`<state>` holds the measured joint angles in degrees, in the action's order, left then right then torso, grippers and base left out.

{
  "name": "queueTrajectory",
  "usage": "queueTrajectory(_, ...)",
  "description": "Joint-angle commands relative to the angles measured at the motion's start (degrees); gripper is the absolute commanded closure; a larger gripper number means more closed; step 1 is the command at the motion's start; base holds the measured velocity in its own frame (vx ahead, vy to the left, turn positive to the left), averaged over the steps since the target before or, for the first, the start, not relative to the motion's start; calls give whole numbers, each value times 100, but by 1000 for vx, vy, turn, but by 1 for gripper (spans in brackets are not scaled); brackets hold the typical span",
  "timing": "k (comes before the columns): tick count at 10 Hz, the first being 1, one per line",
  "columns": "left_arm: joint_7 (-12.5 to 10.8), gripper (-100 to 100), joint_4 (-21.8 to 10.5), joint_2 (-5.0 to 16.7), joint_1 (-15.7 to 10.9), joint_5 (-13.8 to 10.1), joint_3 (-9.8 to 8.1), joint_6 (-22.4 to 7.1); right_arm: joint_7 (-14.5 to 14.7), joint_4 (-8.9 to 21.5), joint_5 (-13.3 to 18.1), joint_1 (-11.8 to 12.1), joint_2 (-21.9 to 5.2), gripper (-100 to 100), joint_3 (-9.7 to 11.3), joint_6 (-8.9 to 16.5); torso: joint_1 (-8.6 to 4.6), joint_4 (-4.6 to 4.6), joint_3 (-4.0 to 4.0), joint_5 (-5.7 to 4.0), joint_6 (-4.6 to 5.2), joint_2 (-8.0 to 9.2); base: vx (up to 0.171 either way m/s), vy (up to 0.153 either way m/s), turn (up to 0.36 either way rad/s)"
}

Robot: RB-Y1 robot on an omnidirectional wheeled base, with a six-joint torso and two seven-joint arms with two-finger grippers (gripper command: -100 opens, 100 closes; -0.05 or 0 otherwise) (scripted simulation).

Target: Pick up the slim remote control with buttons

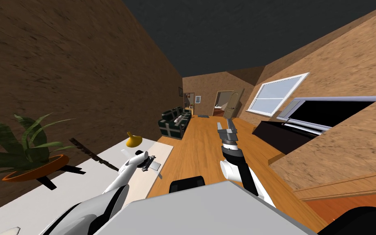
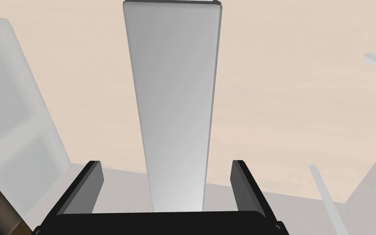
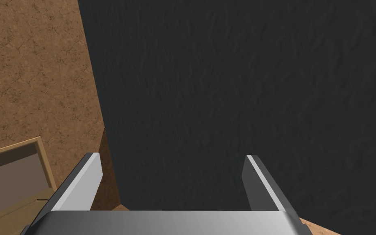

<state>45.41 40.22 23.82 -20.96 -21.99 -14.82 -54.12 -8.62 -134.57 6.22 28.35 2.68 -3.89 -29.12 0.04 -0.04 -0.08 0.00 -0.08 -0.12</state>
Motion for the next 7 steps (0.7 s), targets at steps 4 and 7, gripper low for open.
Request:
queueTrajectory(4, 380, -100, -592, 109, -341, 37, 47, -606, 0, 0, 0, 0, 0, 0, 0, 0, -3, 1, 2, -1, 1, 3, 30, 12, -45)
queueTrajectory(7, 595, -100, -898, 189, -523, 50, 69, -930, 0, 0, 0, 0, 0, 0, 0, 0, -1, 1, 1, -1, 1, 2, 30, 17, -52)
